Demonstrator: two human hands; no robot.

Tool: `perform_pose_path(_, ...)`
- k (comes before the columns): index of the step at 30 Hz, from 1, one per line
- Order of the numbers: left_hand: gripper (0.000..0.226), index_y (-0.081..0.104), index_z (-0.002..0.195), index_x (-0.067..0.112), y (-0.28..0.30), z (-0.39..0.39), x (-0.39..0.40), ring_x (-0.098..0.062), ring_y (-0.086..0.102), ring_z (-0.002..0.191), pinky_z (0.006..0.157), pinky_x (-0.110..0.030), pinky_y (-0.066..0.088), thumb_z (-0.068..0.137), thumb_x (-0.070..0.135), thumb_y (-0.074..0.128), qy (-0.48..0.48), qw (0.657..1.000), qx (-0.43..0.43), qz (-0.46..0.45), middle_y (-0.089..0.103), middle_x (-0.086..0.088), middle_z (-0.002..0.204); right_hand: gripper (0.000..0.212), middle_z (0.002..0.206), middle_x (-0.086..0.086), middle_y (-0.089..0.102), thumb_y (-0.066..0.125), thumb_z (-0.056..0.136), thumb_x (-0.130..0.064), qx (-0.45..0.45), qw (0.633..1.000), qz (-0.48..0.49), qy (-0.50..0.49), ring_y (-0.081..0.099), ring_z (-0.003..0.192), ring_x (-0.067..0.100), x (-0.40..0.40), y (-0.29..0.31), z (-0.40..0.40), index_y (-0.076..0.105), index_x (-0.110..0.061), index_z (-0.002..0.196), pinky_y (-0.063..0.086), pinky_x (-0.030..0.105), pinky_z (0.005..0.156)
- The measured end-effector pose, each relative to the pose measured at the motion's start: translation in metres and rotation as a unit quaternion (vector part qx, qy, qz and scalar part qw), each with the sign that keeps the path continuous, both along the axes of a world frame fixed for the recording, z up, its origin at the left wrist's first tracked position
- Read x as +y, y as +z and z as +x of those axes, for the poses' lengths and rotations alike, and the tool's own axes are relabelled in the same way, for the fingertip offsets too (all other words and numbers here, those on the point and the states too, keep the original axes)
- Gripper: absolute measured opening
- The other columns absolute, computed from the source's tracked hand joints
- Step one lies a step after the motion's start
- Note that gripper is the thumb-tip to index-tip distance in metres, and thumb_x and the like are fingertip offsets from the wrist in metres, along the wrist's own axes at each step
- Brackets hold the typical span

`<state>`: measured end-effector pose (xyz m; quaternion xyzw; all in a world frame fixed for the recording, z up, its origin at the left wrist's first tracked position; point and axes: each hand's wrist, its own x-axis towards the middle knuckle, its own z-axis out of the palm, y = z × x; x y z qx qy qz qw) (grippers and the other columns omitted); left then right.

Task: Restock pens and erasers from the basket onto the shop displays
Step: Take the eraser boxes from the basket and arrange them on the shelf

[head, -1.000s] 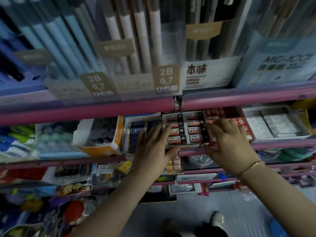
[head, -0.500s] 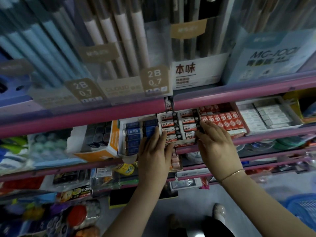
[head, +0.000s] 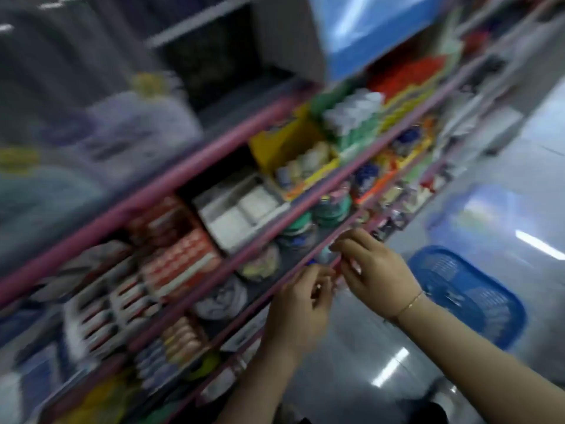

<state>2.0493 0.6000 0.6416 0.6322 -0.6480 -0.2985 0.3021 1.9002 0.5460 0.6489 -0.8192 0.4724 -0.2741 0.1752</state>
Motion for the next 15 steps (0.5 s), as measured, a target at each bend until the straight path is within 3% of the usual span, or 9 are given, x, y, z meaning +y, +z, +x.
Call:
perform_pose_path(1, 0.012, 0.067, 0.096, 0.016, -0.010, -0.033, -0.015, -0.013, 0.063, 0.074, 0.065, -0.023, 0.050, 0.092, 0.016, 0.056, -0.032, 0.997, 0.028, 0.061, 0.067, 0.003, 0.081, 0.019, 0.089, 0.014, 0.064, 0.050, 0.084, -0.010, 0.003, 0.997, 0.044, -0.069, 0.063, 0.072, 0.036, -0.003, -0.011, -0.046, 0.068, -0.003, 0.088, 0.052, 0.042, 0.056)
perform_pose_path(3, 0.013, 0.067, 0.088, 0.011, -0.032, -0.099, -0.043, -0.012, 0.064, 0.067, 0.061, -0.017, 0.049, 0.090, 0.003, 0.057, -0.075, 0.981, 0.080, 0.160, 0.067, -0.002, 0.075, 0.017, 0.096, 0.015, 0.065, 0.057, 0.084, -0.005, 0.006, 0.968, 0.134, -0.212, 0.063, 0.081, 0.037, -0.008, -0.039, -0.144, 0.069, -0.006, 0.096, 0.051, 0.045, 0.069)
perform_pose_path(6, 0.018, 0.064, 0.085, 0.007, -0.069, -0.193, -0.086, 0.002, 0.059, 0.050, 0.058, -0.015, 0.049, 0.087, -0.009, 0.055, -0.104, 0.958, 0.115, 0.240, 0.062, -0.002, 0.069, 0.019, 0.105, 0.021, 0.066, 0.060, 0.084, -0.006, 0.009, 0.887, 0.262, -0.380, 0.062, 0.095, 0.039, -0.008, -0.080, -0.286, 0.069, -0.005, 0.100, 0.046, 0.039, 0.080)
perform_pose_path(10, 0.028, 0.062, 0.073, 0.012, -0.149, -0.294, -0.139, 0.002, 0.058, 0.043, 0.054, -0.015, 0.048, 0.088, -0.011, 0.054, -0.095, 0.935, 0.097, 0.327, 0.063, 0.005, 0.058, 0.018, 0.098, 0.023, 0.069, 0.059, 0.083, -0.004, 0.003, 0.805, 0.348, -0.481, 0.064, 0.092, 0.039, -0.005, -0.145, -0.412, 0.071, -0.003, 0.096, 0.048, 0.040, 0.078)
perform_pose_path(12, 0.031, 0.060, 0.070, 0.014, -0.204, -0.332, -0.161, 0.001, 0.058, 0.042, 0.051, -0.013, 0.048, 0.087, -0.012, 0.053, -0.100, 0.926, 0.071, 0.357, 0.063, 0.008, 0.053, 0.019, 0.097, 0.021, 0.070, 0.056, 0.084, -0.004, 0.009, 0.779, 0.380, -0.499, 0.065, 0.092, 0.037, -0.009, -0.193, -0.446, 0.071, -0.003, 0.095, 0.048, 0.038, 0.078)
perform_pose_path(15, 0.032, 0.058, 0.069, 0.012, -0.303, -0.375, -0.191, -0.001, 0.058, 0.041, 0.047, -0.013, 0.047, 0.086, -0.014, 0.051, -0.123, 0.914, 0.023, 0.385, 0.060, -0.003, 0.061, 0.020, 0.098, 0.020, 0.070, 0.054, 0.082, -0.003, 0.001, 0.756, 0.414, -0.507, 0.063, 0.094, 0.035, -0.020, -0.293, -0.475, 0.071, -0.003, 0.093, 0.046, 0.034, 0.078)
